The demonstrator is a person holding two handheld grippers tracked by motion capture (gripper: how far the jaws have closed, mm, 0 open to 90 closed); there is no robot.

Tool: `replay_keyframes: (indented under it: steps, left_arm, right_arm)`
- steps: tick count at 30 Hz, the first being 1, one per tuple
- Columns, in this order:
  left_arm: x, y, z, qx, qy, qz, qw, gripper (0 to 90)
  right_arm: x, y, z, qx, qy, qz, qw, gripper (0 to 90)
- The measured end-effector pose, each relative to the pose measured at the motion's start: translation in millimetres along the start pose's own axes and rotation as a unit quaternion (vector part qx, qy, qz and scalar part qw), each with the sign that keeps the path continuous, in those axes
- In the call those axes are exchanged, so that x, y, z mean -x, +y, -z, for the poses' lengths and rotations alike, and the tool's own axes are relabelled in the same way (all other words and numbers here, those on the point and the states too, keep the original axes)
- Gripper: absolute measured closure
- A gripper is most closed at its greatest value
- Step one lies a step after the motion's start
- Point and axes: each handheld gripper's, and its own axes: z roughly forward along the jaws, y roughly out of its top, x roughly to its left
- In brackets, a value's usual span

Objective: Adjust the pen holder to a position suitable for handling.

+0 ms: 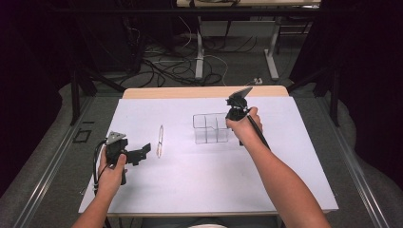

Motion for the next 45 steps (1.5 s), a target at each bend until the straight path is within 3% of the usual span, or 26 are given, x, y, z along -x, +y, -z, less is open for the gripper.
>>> replay_keyframes:
  steps: [4, 10, 15, 17, 19, 30, 36, 45]
  left_arm:
    - [-0.2, -0.1, -0.1, 0.000, 0.000, 0.000, 1.0000, 0.2]
    - [0.2, -0.1, -0.4, -0.001, 0.000, 0.000, 1.0000, 0.3]
    - [0.3, -0.1, -0.2, -0.003, 0.000, -0.001, 1.0000, 0.2]
    - [0.4, -0.3, -0.4, -0.002, 0.001, -0.001, 1.0000, 0.2]
    - [0.4, -0.3, -0.5, -0.003, 0.001, -0.002, 1.0000, 0.2]
    - [0.8, -0.8, -1.1, -0.004, 0.002, -0.004, 1.0000, 0.3]
    - [0.7, -1.1, -1.6, -0.006, 0.005, -0.007, 0.9999, 0.3]
    - [-0.1, -1.1, -2.1, -0.007, 0.007, -0.007, 0.9999, 0.3]
  right_arm:
    - [-0.6, -1.6, 0.5, -0.007, 0.018, -0.002, 0.9998, 85.6]
    - [-2.6, -4.0, 2.6, -0.014, 0.020, 0.000, 0.9997, 84.2]
    - [-3.3, -4.7, 5.2, -0.007, 0.028, 0.005, 0.9996, 83.2]
    - [-1.3, -4.5, 5.6, 0.011, 0.046, 0.006, 0.9989, 81.4]
    - [-0.5, -3.2, 9.7, -0.004, 0.037, 0.014, 0.9992, 79.3]
    - [1.8, -8.5, 17.4, 0.050, 0.062, 0.051, 0.9955, 65.8]
    - [4.8, -11.1, 23.9, 0.083, 0.076, 0.076, 0.9908, 59.1]
    - [5.5, -17.1, 31.0, 0.141, 0.093, 0.141, 0.9755, 47.1]
